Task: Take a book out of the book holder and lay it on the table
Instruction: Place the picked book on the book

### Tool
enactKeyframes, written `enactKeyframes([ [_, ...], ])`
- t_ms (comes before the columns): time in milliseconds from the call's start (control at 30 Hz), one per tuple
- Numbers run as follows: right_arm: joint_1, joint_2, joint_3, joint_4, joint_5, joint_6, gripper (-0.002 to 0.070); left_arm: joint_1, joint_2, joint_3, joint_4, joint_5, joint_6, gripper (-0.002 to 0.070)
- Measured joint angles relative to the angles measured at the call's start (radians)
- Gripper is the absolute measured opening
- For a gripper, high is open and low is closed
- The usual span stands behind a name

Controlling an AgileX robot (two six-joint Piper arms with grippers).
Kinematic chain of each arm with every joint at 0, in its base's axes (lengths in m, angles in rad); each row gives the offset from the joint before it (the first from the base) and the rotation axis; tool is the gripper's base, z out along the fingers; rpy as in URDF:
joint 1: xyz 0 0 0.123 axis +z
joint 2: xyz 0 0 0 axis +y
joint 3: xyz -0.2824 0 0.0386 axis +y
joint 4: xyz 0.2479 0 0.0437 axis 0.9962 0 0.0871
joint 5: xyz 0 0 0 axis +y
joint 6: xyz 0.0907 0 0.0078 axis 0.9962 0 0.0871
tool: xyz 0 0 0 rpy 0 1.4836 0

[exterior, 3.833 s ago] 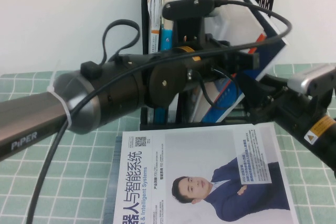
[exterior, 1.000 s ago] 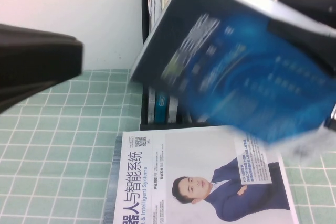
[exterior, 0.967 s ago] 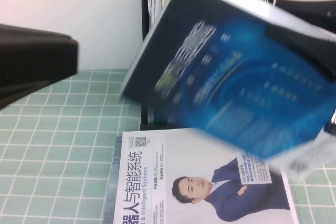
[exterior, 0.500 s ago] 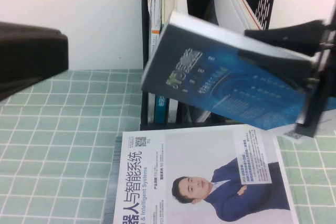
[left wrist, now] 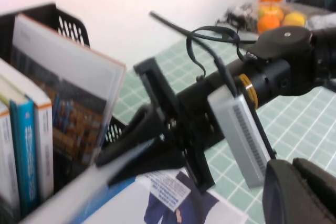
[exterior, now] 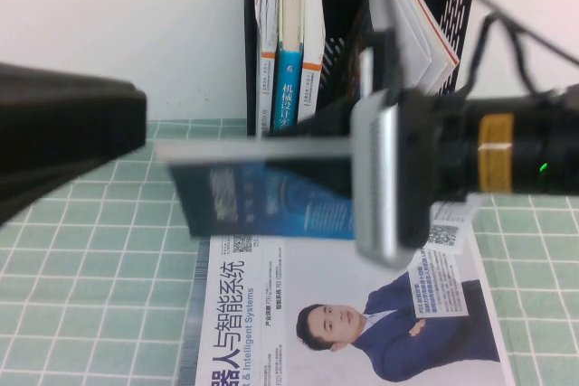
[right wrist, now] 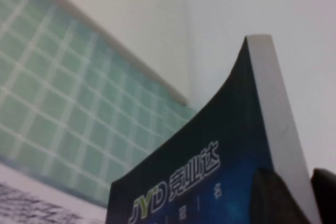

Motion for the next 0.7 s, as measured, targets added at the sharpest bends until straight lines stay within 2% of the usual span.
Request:
enactKeyframes([
  [133,0.074,0.01,-0.002,-0.187,-0.003,0.229,0.0133,0.0,0.0,0.018,0.0,0.002,0.0,-0.0003],
  [233,0.117,0.01,0.018,-0.217,-0.024,0.366,0.0133,0.0,0.0,0.018,0.0,0.011,0.0,-0.0003],
  [367,0.157,0.01,0.087,-0.225,-0.033,0.457,0.0133,0.0,0.0,0.018,0.0,0.035,0.0,-0.0003],
  [533,0.17,0.008,0.19,-0.225,0.003,0.476,0.0133,0.0,0.0,0.018,-0.008,0.059,0.0,-0.0003],
  [700,0.17,0.014,0.248,-0.216,0.087,0.382,0.0133,0.0,0.0,0.019,-0.015,0.062,-0.014,-0.0003],
])
